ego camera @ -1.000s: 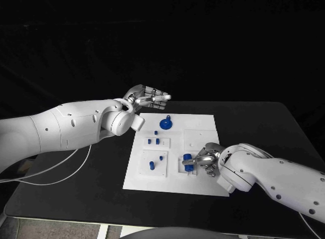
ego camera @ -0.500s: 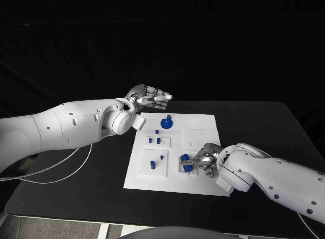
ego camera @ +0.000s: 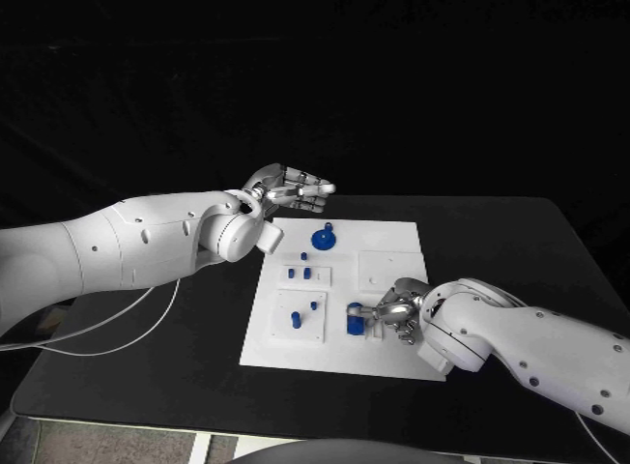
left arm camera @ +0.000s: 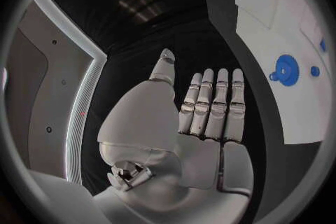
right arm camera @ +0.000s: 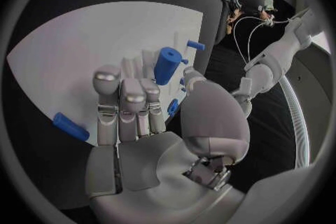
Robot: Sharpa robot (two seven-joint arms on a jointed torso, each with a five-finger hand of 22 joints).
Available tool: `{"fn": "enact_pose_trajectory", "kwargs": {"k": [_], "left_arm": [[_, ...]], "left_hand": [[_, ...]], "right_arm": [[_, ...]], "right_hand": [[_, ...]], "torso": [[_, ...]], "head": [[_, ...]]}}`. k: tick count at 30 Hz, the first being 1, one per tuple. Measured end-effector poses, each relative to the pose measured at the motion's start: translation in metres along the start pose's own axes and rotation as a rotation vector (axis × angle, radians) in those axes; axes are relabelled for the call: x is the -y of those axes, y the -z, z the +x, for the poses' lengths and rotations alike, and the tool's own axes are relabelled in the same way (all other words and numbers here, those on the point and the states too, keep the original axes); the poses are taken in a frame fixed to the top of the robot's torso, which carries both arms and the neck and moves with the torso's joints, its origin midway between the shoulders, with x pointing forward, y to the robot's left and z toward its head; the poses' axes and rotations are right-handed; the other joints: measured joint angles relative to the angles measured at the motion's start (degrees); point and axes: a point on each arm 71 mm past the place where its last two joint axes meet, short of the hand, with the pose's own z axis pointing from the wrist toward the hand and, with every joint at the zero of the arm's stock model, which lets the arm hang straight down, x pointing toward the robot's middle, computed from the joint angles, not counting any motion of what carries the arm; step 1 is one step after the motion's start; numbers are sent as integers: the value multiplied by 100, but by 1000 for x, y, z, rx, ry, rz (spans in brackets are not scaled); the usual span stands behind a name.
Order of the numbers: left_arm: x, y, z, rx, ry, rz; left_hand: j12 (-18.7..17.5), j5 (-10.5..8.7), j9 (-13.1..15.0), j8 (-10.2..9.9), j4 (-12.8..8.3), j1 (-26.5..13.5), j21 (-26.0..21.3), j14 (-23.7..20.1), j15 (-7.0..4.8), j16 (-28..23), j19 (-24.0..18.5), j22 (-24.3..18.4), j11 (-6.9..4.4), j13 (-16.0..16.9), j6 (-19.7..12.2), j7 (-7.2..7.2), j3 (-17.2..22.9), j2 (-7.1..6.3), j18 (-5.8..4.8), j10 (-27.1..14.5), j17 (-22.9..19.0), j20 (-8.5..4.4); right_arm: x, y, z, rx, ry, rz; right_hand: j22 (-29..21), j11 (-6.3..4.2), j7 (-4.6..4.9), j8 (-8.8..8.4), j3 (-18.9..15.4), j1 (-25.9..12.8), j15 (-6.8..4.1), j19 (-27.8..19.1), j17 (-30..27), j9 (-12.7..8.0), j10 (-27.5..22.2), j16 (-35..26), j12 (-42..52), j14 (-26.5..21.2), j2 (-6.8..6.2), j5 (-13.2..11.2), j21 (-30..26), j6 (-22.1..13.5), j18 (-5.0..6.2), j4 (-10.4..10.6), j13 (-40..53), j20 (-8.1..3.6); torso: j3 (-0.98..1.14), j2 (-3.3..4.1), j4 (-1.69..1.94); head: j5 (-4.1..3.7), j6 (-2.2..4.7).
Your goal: Assemble the parts on the task board
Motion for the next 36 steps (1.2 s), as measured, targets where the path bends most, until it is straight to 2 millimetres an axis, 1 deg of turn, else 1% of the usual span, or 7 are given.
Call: {"fn": "enact_pose_trajectory", "kwargs": {"k": [4, 10, 16, 20, 26, 32, 36], "left_arm": [[0, 0, 0, 0, 0, -1], [0, 0, -1, 0, 0, -2], [-1, 1, -2, 1, 0, -4], [-1, 1, -2, 2, 0, -5], [-1, 2, -3, 2, 0, -6], [-1, 2, -3, 1, 1, -7], [-1, 2, -3, 0, 1, -8]], "left_hand": [[0, 0, 0, 0, 30, 0, 0, 0, 0, 0, 0, 0, 0, 0, 0, 0, 3, 0, 0, 0, 0, 0], [0, 0, 0, 0, 30, 0, 0, 0, 0, 0, 0, 0, 0, 0, 0, 0, 3, 0, 0, 0, 0, 0], [0, 0, 0, 0, 30, 1, 0, 0, -1, 0, 0, 0, 0, 0, 0, 0, 3, 0, 0, 0, 0, 0], [0, 0, 0, 0, 30, 1, 0, 2, -2, 0, 0, 0, 0, 0, 0, 0, 3, 0, 0, 0, 0, 0], [0, 0, 0, 0, 30, 1, 0, 2, -2, 0, 0, 0, 0, 0, 0, 0, 3, 0, 1, 0, 1, 0], [0, 0, 0, 0, 30, 1, 0, 2, -3, 0, 0, 0, 0, 0, 0, 0, 3, 0, 0, 0, 1, 0], [0, 0, 0, 0, 30, 1, 0, 3, -3, 0, 0, 0, 0, 0, 0, 0, 3, 0, 0, 0, 1, 0]], "right_arm": [[0, 0, 0, -1, 4, -2], [0, 3, 1, -3, 11, -12], [4, 8, 2, -8, 17, -28], [8, 12, 2, -8, 21, -40], [13, 18, -1, 2, 30, -56], [12, 19, -1, 4, 42, -65], [12, 18, -1, 12, 52, -65]], "right_hand": [[0, 20, 4, -18, -1055, 195, 0, 0, 11, 0, -20, -23, 0, 0, 425, 367, -8, -10, 0, -82, -43, 0], [0, 21, 70, -48, -1160, 256, 0, 0, 13, -124, -21, -23, 0, 0, 485, 446, -31, -121, 0, -121, -64, 0], [0, -2, 82, -53, -1020, 322, 0, 0, 52, -169, 2, -23, 84, 0, 731, 509, 39, 1, 0, -794, -73, 0], [0, -13, 46, -47, -947, 391, 0, 0, 77, -150, 13, -23, 132, 0, 662, 513, 100, 55, 0, -945, -34, 0], [0, -32, 48, -57, -1059, 604, 0, 0, 115, -149, 32, 1, 151, 0, 450, 549, 146, 112, 0, -798, -6, 0], [0, -32, 31, -53, -1065, 644, 0, 0, 125, -136, 32, 1, 150, 0, 464, 553, 146, 131, 0, -749, -6, 0], [0, -53, 16, -52, -611, 668, 0, 0, 132, -129, 53, 1, 150, 0, 570, 437, 181, 233, 0, -961, -6, 0]], "torso": [[2, 1, -2], [8, 4, -3], [12, 7, -3], [12, 7, -4], [11, 6, -7], [9, 5, -5], [1, 4, -3]], "head": [[-2, 0], [-6, 0], [-13, 2], [-21, 5], [-27, 3], [-40, -4], [-50, -9]]}}
